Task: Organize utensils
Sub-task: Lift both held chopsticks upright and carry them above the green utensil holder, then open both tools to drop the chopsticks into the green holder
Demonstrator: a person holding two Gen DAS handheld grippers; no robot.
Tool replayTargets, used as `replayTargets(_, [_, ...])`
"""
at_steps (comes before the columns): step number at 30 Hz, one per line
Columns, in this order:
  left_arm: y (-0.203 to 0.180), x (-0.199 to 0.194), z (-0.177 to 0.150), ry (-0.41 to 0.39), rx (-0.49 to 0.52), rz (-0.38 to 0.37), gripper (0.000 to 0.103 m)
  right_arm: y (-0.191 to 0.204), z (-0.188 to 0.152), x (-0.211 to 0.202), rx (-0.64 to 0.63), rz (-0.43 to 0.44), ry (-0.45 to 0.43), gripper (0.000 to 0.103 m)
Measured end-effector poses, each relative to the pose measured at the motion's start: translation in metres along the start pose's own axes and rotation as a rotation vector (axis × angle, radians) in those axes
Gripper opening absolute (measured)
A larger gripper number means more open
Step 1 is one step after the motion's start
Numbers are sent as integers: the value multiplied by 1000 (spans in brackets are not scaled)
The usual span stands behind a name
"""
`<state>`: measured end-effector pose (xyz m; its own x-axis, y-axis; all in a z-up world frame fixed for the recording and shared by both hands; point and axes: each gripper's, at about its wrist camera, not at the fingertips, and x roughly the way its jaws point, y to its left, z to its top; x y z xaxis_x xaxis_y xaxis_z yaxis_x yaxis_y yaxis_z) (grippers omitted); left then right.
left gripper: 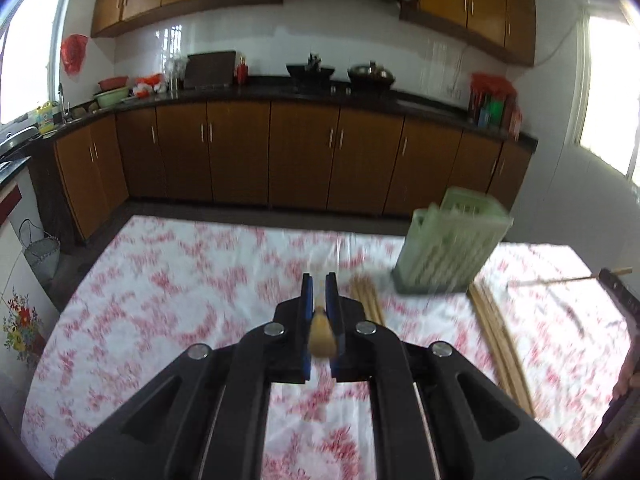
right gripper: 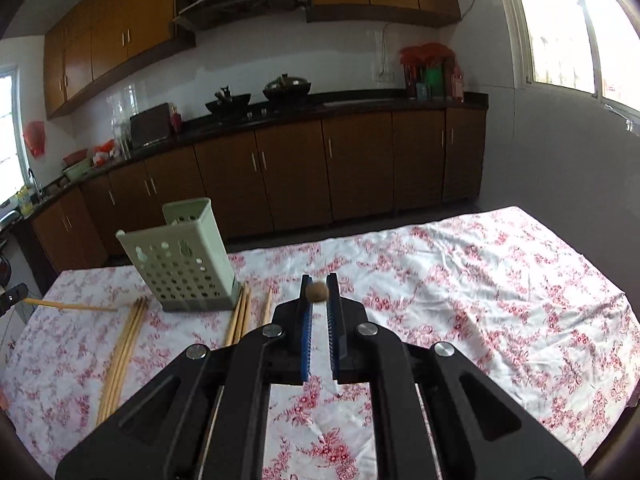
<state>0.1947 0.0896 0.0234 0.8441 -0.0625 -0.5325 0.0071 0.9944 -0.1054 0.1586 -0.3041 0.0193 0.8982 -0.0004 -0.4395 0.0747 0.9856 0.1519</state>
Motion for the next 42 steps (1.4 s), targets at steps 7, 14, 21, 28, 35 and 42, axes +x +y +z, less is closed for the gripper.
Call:
replayTargets(7, [1,-4,31,-48,-9,7,8,2,20,2,2,12,-33,8])
replayTargets(14, [-18,-23,70,-166,-7,-18,8,19,73,-20,13,76,-182,8])
replayTargets(21, [-59,-53,116,-350,-22,-104,8,51,118,-44,37,174,-384,8])
replayTargets(28, [-106,-32,130,-361,32,-186,8,85,129,-15,25,178,-489,8])
replayTargets(35, [-130,22,118,-253,61,-221,8,95,111,33,20,182,-357,8])
replayTargets(42, [-128,54,100,-173,64,-223,8,92,91,48,24,185,-255,9])
